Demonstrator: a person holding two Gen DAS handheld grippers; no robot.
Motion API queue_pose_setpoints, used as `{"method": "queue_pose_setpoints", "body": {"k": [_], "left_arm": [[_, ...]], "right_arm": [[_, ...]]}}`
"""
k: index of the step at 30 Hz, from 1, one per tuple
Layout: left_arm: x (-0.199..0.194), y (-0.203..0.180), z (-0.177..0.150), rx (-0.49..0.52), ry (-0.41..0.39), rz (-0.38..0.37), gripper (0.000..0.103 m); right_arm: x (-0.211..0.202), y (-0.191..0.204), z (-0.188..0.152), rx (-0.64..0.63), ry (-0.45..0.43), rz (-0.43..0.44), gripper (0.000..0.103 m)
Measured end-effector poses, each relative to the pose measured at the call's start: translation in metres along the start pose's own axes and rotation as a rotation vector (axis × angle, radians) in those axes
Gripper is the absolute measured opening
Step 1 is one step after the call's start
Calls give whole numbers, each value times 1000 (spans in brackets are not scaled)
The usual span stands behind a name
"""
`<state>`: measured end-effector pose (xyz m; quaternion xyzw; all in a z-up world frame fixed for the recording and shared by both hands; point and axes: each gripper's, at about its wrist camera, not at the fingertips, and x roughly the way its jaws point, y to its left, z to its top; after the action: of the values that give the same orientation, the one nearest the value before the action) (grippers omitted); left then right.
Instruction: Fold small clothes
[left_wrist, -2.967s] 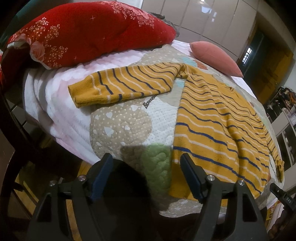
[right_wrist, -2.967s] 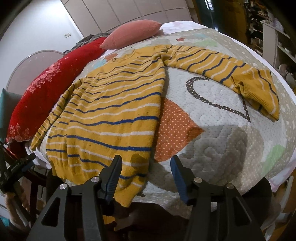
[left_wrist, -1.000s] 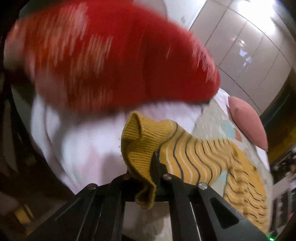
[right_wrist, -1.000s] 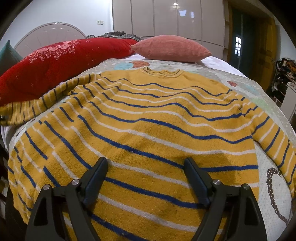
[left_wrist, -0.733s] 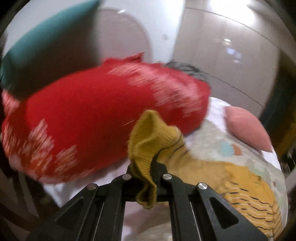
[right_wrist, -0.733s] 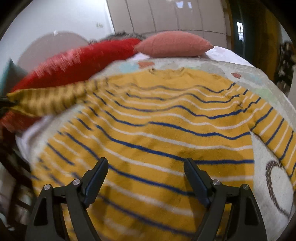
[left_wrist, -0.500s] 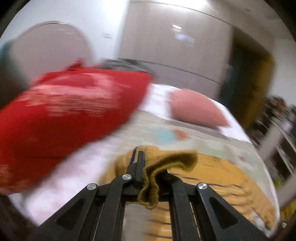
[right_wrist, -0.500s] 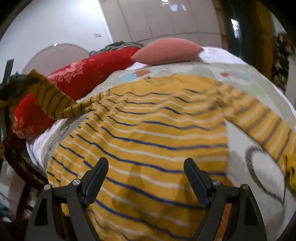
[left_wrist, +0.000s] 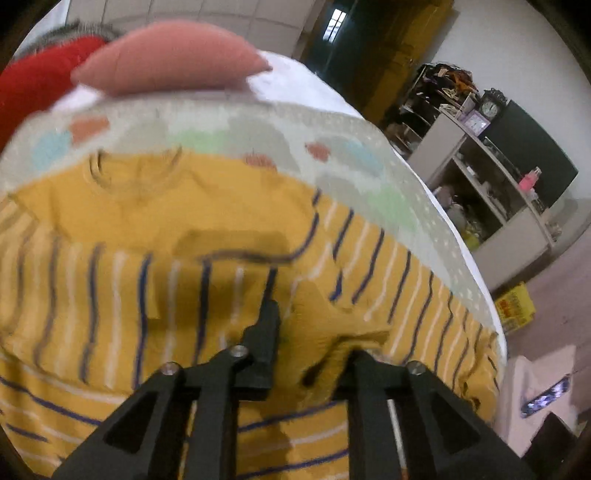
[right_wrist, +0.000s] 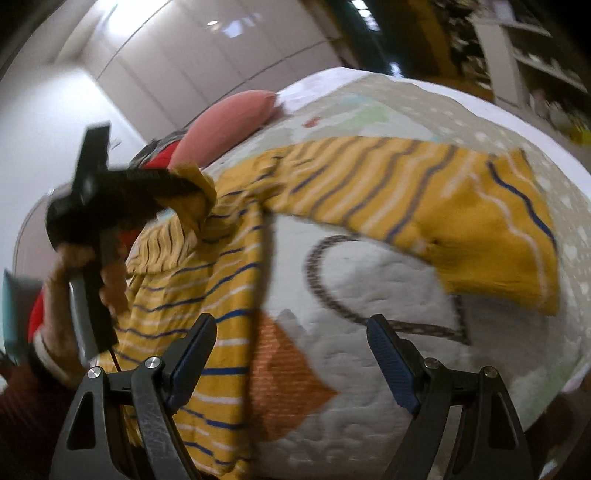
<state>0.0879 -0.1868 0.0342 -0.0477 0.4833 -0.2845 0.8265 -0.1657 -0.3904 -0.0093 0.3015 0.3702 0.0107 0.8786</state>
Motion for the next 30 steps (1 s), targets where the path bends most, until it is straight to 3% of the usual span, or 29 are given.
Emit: {"method": "queue_pose_setpoints", "body": {"k": [1,3,6,11,16,18,21,24,25,26,27,30], "left_arm": [[-5,6,-4,-12,1,-31,32],[-30,13,-16,-28,-22,-57,63],[-83,32,-37,-36,-116,-48,76],[-163,65,-88,-47,-235,139,82],[-197,111,-146,-163,-260,275,82],[-201,133,-161,-226,-241,303,82],[-209,159,-184,-316,-226,298,82],[-220,170,-200,-346,-238,317,82],[-222,171,-201,-350,-240,321,82],[-224,172,-206,-353,-245,324,82],[-226,173,-208,-352,-247,328,82],[-223,170,-209,-327,-247,363,82]], "right_arm": [[-1,-2,0,5,-1,1,87],[-1,-2,2,0,-2,-4,87],[4,7,6,-19,4,-5,87],[27,44,19,-120,25,8,87],[58,80,50,-193,-6,-17,87],[72,92,67,-191,-15,-12,87],[99,97,87,-145,9,-70,87],[131,94,102,-104,58,-116,87],[140,94,106,-108,74,-122,78],[150,96,110,-119,102,-117,43],[153,97,112,-124,121,-125,31],[146,109,124,-152,92,-96,26]]}}
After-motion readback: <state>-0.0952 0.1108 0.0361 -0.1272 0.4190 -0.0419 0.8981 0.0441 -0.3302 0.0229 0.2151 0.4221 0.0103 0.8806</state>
